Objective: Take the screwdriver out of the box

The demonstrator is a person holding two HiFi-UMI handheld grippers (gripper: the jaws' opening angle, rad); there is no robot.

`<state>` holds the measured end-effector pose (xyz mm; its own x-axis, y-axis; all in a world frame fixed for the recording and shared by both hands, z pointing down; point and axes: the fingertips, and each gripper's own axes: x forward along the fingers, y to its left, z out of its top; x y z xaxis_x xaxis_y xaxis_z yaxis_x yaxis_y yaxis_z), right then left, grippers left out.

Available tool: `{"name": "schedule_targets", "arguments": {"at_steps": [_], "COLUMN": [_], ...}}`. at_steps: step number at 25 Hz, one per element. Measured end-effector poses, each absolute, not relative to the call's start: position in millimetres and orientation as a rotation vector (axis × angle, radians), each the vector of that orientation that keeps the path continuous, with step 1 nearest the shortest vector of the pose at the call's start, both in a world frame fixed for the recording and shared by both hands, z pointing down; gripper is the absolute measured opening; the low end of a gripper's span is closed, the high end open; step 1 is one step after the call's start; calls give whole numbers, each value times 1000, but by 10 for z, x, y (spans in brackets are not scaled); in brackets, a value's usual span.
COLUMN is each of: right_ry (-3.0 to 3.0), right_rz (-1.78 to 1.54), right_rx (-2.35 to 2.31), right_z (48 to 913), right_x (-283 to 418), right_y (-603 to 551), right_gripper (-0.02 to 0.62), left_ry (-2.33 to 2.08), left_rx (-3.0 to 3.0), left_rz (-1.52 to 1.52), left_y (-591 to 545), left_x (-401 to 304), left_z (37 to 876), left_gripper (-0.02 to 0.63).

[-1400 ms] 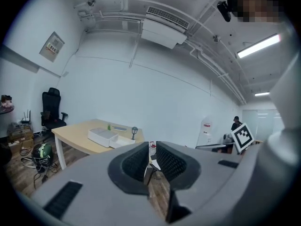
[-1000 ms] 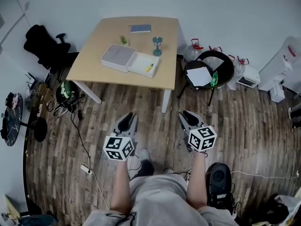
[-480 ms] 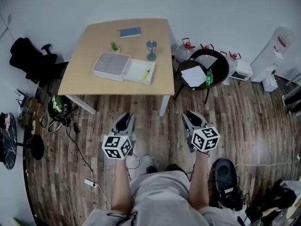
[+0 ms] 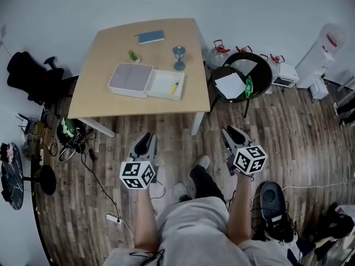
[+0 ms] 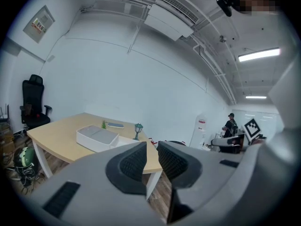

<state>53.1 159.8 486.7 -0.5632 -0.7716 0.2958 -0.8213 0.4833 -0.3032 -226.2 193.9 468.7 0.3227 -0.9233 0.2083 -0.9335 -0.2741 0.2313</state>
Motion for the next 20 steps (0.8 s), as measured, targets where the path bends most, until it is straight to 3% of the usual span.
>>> {"name": "schedule_targets", "arguments": {"at_steps": [20], "right_ry": [-2581], "right_rz": [714], "right_rx": [1292], "right_z": [5200], "right_x": [475], "right_y": [-447], "right_gripper": [106], "left_ry": [-1708], "left_rx": [2271], "left_rz": [180], "left_y": [-181], "left_x": [-2250], "left_z": [4712], "left_gripper": [80]}}
